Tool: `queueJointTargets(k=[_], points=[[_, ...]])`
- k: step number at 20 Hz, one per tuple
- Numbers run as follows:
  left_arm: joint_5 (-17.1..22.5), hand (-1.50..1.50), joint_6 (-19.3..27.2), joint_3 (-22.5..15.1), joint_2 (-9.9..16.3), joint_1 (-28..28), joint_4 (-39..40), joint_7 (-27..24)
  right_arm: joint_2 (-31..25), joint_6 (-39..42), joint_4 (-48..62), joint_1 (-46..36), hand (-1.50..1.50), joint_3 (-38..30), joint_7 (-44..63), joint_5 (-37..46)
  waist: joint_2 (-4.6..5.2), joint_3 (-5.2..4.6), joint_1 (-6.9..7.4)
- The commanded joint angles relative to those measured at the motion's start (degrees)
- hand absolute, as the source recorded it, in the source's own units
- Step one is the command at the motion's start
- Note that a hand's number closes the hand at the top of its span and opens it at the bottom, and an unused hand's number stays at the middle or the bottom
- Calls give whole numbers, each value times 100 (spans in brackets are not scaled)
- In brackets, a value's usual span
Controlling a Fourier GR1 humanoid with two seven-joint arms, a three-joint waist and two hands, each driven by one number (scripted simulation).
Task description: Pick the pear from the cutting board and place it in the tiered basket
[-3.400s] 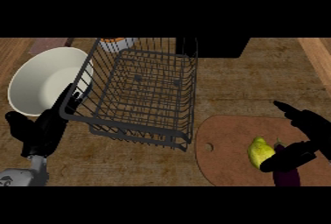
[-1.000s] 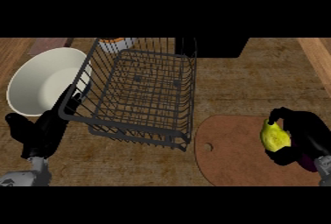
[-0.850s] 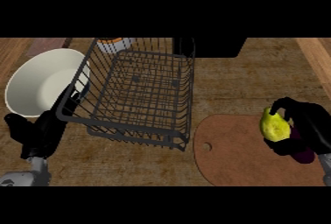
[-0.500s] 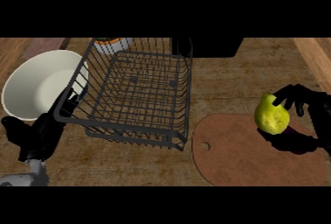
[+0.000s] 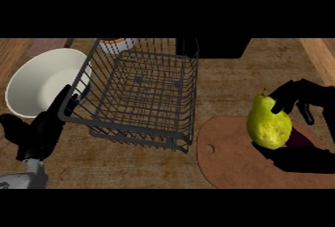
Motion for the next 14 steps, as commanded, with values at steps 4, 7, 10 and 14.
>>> queueJointTargets(k=[4, 7, 10, 14], points=[[-59, 0, -147, 27, -60, 115, 71, -175, 1007, 673, 57, -1885, 150, 727, 1765, 511, 16, -7, 100], [-285, 0, 122, -214, -304, -83, -79, 39, 1594, 869, -3, -2553, 150, 1067, 2689, 744, 4, -7, 84], [-118, 0, -114, -12, -128, -108, 90, 129, 2396, 776, 639, -2966, 150, 1518, 2922, 1322, 10, -4, 76], [0, 0, -417, 231, -18, -40, 390, -343, 3080, 977, 1567, -3575, 150, 1400, 3043, 1474, 19, -5, 69]])
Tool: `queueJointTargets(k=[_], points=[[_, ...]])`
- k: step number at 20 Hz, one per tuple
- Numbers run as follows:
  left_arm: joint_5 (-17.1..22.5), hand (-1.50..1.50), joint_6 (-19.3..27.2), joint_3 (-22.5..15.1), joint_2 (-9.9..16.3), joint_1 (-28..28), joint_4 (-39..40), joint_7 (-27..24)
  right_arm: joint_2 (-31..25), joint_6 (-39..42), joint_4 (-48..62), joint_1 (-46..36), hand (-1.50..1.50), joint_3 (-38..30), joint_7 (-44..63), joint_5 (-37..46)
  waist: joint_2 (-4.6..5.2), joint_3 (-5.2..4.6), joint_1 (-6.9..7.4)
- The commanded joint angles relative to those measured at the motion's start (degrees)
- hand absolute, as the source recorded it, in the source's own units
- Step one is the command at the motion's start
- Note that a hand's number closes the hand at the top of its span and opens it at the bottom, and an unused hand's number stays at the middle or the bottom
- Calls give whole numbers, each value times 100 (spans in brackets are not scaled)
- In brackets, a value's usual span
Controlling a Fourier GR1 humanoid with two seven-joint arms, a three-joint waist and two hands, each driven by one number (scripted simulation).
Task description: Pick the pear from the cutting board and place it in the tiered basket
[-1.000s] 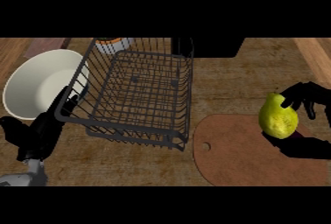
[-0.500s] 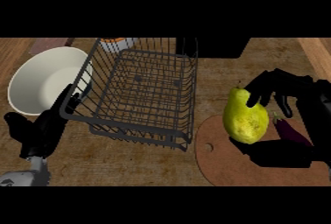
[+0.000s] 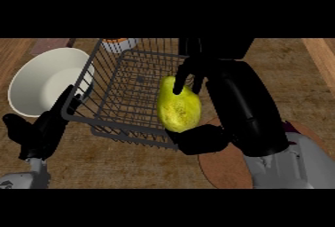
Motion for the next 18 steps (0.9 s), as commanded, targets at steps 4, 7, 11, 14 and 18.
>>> queueJointTargets(k=[4, 7, 11, 14, 18], points=[[77, 0, -128, 195, 82, 16, -258, 233, 985, 419, 1108, -735, 150, -300, 144, 317, 4, 4, -22], [-161, 0, 68, 70, -81, -25, -266, 274, 1144, 216, 1361, -294, 150, -262, -106, 582, 5, 6, -48], [-163, 0, -78, 148, -209, 18, 207, -183, 1425, 376, 1811, -423, 150, -401, -272, 743, 8, 5, -64], [-236, 0, -3, 114, -242, 1, 73, 3, 1839, 14, 2403, -789, 150, -106, -279, 1231, 7, 4, -28], [-273, 0, 11, 68, -292, 187, -213, 4, 1772, -301, 2715, -290, 150, -143, -862, 1524, 8, 6, -21]])
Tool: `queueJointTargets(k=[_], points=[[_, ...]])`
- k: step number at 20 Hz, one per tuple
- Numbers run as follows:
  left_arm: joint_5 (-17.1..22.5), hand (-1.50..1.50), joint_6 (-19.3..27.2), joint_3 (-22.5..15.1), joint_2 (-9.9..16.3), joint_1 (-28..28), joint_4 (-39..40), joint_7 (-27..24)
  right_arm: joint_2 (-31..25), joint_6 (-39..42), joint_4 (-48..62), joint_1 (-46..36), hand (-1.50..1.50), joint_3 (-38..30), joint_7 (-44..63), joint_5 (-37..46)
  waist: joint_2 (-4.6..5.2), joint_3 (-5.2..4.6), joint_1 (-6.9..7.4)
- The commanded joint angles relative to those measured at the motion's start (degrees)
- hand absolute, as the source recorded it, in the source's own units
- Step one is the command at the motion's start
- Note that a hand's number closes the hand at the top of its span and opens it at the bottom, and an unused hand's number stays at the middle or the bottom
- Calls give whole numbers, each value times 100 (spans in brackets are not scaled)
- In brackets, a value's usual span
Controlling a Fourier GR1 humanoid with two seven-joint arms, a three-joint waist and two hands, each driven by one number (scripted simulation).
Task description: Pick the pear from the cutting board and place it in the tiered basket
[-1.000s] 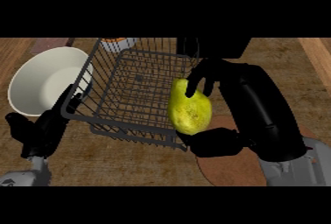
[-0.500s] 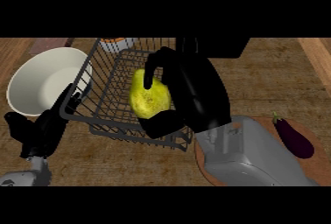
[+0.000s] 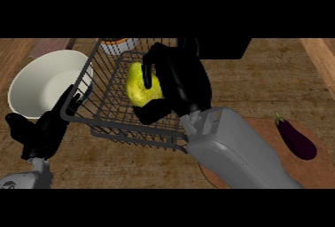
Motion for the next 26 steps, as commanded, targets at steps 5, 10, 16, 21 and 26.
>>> queueJointTargets(k=[5, 10, 16, 21, 26], points=[[-180, 0, -38, 9, -76, 40, 34, -122, 188, -929, 1165, 16, 150, 129, -659, 473, 67, -38, 19], [-83, 0, -91, 79, -3, -130, -70, 129, 188, -2423, 1822, -277, 150, 322, -847, -6, 82, -37, 88], [-51, 0, -112, 66, -76, -203, -147, 331, 185, -2579, 2523, -950, -150, 797, -655, -348, 78, -39, 118], [-165, 0, -60, 63, -167, -162, -41, 111, 183, -3174, 2596, -1075, -150, 518, -1001, -1098, 86, -38, 136], [-133, 0, -172, 117, -132, -21, 18, -12, 186, -3621, 2346, -965, -150, 55, -1172, -1825, 84, -37, 114]])
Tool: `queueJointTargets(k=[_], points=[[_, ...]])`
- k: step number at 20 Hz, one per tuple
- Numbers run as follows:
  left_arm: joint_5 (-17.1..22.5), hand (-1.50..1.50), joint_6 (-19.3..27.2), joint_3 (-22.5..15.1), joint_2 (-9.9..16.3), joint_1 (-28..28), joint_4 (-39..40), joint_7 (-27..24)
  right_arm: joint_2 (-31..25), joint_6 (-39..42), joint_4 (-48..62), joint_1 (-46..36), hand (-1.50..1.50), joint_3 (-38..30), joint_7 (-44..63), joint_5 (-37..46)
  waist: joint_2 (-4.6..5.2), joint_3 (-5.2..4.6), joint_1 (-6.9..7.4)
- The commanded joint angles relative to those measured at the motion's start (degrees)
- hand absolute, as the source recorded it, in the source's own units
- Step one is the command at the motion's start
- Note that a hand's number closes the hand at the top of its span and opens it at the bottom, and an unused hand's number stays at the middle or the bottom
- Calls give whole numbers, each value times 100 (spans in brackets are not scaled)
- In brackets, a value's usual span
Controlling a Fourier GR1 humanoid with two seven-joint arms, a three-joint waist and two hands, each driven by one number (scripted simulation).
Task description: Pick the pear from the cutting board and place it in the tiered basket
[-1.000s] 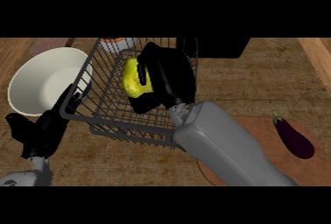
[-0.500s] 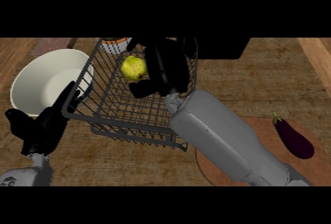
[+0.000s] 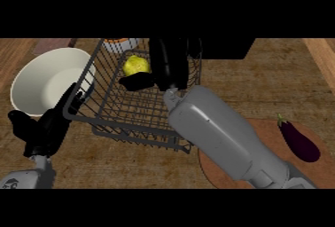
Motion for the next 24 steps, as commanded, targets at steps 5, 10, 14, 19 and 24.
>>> queueJointTargets(k=[5, 10, 14, 19, 24], points=[[31, 0, -174, 223, 147, 194, 191, -364, 88, -559, -346, 5, -150, -974, -471, -1119, 30, -18, -20], [7, 0, -100, 139, 11, 377, -15, -259, -139, -605, -905, 385, -150, -1760, -815, -1532, 13, -16, -89], [-108, 0, -15, 103, -34, 275, -83, -219, -537, -643, -1181, 585, -150, -2170, -670, -1465, 9, -18, -109], [-47, 0, -44, 237, -3, 82, 247, -199, -1429, -92, -2196, 1623, -150, -2736, -709, -1906, 7, -16, -189], [-77, 0, 10, 92, -124, 360, -280, 11, -2199, 752, -2685, 2278, -150, -3638, -1010, -2711, 5, -13, -143]])
